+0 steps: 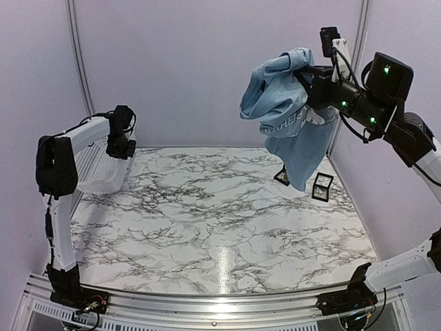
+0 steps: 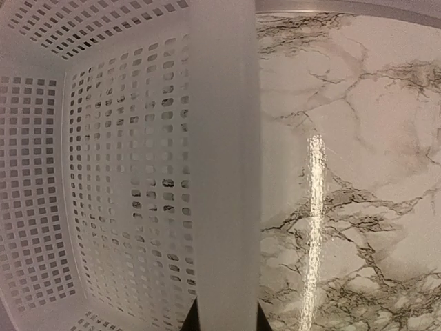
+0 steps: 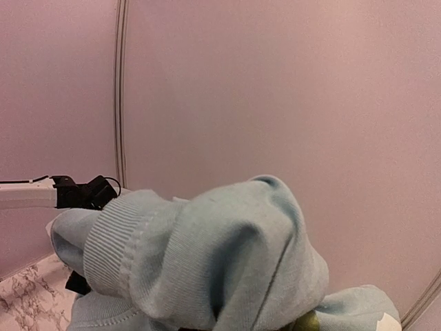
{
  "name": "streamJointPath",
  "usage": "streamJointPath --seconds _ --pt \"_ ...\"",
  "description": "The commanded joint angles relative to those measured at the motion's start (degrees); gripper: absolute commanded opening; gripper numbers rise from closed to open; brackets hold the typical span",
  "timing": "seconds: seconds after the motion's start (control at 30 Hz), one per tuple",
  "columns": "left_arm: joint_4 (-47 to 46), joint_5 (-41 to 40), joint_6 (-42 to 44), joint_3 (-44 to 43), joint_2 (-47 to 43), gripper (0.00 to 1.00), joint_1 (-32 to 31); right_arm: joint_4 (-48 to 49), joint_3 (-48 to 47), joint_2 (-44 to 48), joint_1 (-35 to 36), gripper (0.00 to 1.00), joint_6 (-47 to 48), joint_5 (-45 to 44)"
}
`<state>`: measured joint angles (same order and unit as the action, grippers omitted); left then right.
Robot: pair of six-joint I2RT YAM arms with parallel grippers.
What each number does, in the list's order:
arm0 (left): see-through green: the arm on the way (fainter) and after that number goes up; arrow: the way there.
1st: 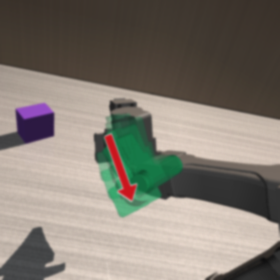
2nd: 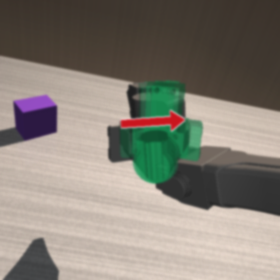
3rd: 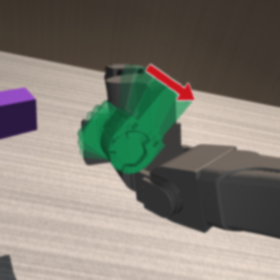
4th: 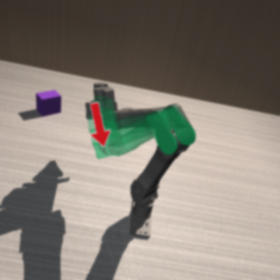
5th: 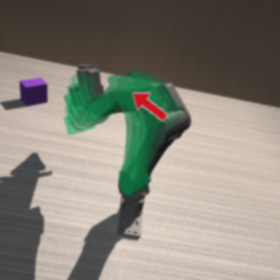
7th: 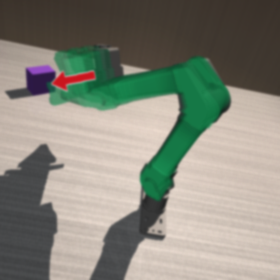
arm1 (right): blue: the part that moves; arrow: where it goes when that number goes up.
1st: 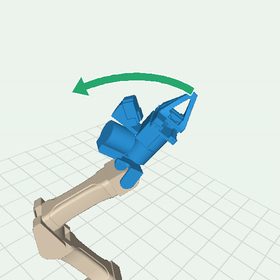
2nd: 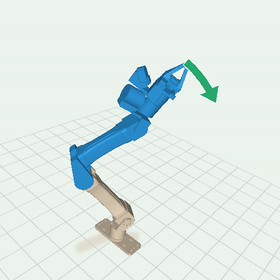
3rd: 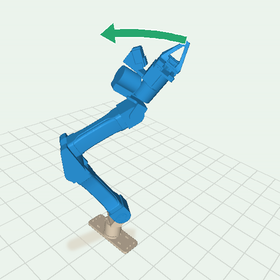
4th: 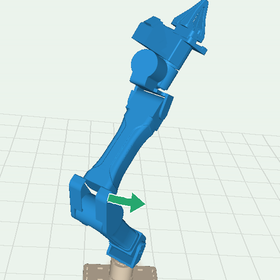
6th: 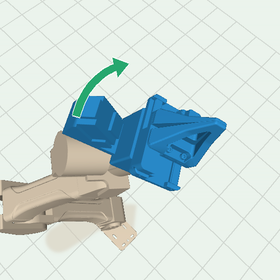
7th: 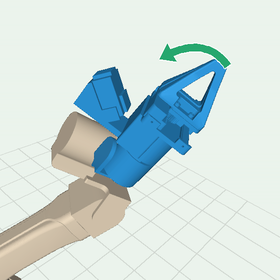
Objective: Pin the brooch onto the clothing
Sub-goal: Move the bin to the corner of the board, then place the crumpled clothing at the center of the board.
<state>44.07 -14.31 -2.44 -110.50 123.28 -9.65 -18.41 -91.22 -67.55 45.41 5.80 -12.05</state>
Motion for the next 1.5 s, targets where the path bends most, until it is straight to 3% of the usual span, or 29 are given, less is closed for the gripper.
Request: streamJointPath --seconds 0.0,0.13,0.2,0.27,0.3,0.33,0.37,0.47,0.6,0.7,0.77,0.83,0.93,1.07,1.17,1.27,1.33,1.47 --pt "9.27 -0.06 -1.99 -8.65 7.02 0.04 2.17 3.59 -0.25 0.68 -0.15 0.00 -0.62 0.70" --pt "11.45 -1.96 -2.66 -12.90 10.03 0.14 3.98 3.73 0.71 0.68 -0.15 0.00 -1.10 1.05" --pt "11.34 -3.07 -2.66 -13.96 10.75 0.24 4.73 3.82 1.02 0.45 -0.16 0.00 -1.14 1.34" --pt "11.34 -4.11 -2.53 -15.01 10.71 0.46 5.06 3.76 0.98 -0.12 -0.15 0.00 -1.22 1.91" --pt "11.30 -4.28 -2.50 -15.76 10.27 0.76 5.01 3.76 0.96 -0.47 -0.17 0.00 -1.23 2.13" --pt "11.25 -3.43 -2.25 -16.36 9.40 0.96 4.99 3.74 1.02 -1.02 -0.20 0.00 -1.44 2.41" --pt "10.75 -1.75 -1.60 -16.52 7.82 0.99 4.81 3.81 1.04 -1.64 -0.16 0.00 -1.60 2.94" --pt "1.78 -0.57 -0.11 -10.59 -1.96 0.99 3.21 3.58 0.35 -5.25 -0.15 0.00 -1.84 7.85" --pt "-16.44 -0.66 0.32 6.92 -20.50 0.99 1.23 0.81 -3.88 -13.42 -0.05 0.00 2.39 28.92" --pt "-21.28 -0.06 0.13 15.17 -31.05 0.99 -0.77 -2.35 -6.86 -19.26 2.44 0.01 8.37 43.59" --pt "-22.56 0.53 0.24 19.90 -36.98 0.99 -2.43 -7.33 -7.31 -21.85 4.40 0.13 16.93 52.90" --pt "-22.87 1.11 0.09 24.31 -41.96 0.99 -3.86 -11.70 -5.75 -23.57 4.32 0.26 22.25 55.87" --pt "-22.80 0.24 -0.95 31.81 -49.79 0.99 -6.31 -14.39 0.52 -24.25 1.14 0.47 24.84 49.68" --pt "-24.06 -3.41 -2.63 41.53 -60.36 0.99 -12.92 -3.14 10.60 -23.57 -10.73 0.68 8.71 29.57" --pt "-23.05 0.33 -3.26 48.13 -64.75 0.99 -18.60 -8.92 7.07 -27.75 -17.07 0.68 -3.95 10.05" --pt "-20.51 4.61 -1.58 55.36 -66.03 0.99 -27.31 -12.91 7.33 -27.90 -14.77 0.65 -5.29 1.91" --pt "-17.70 3.94 -0.06 59.35 -64.48 0.99 -35.09 -13.53 11.46 -25.53 -11.68 0.63 -7.05 0.73" --pt "-14.98 2.11 4.28 62.42 -54.22 0.99 -54.21 -14.78 21.31 -19.06 -3.62 0.61 -9.70 9.71"
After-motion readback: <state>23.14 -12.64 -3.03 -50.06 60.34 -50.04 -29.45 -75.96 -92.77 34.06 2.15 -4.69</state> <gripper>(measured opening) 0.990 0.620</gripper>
